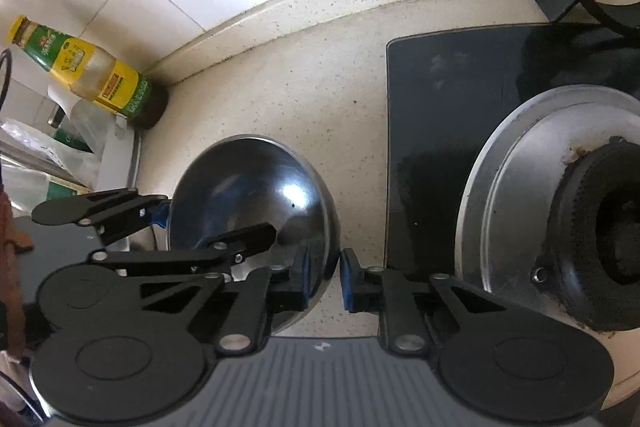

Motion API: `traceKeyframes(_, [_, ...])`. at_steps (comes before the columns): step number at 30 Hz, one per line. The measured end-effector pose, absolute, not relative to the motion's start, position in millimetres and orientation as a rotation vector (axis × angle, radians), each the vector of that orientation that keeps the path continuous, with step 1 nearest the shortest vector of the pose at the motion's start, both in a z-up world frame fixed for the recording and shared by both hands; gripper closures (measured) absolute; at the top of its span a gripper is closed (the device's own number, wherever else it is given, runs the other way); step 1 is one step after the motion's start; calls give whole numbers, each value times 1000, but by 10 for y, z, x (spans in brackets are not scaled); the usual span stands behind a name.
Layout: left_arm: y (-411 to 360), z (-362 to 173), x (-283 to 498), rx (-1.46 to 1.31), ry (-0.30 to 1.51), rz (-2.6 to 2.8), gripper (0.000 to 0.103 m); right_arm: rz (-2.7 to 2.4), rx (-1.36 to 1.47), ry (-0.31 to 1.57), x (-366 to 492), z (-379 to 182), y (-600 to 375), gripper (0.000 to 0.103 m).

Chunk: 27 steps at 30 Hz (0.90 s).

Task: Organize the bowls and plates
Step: 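Carry the held steel bowl onto the nested bowls and open both grippers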

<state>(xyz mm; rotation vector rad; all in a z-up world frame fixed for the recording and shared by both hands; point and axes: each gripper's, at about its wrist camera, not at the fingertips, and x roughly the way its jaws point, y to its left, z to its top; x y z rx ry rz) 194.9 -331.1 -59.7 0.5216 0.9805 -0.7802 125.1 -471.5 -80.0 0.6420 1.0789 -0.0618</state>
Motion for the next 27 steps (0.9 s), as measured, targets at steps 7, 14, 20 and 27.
traceKeyframes(7, [-3266, -322, 1882, 497, 920, -787, 46, -51, 623, 1019, 1197, -515, -4726, 63])
traceKeyframes(14, [-3063, -128, 1818, 470, 876, -765, 45, -24, 567, 992, 1171, -246, -4569, 63])
traceKeyframes(20, [-2803, 51, 1752, 440, 833, -725, 44, 27, 522, 980, 1213, -75, -4325, 63])
traceKeyframes(27, [-2403, 106, 1737, 394, 832, -657, 44, 95, 468, 975, 1325, 97, -3997, 63])
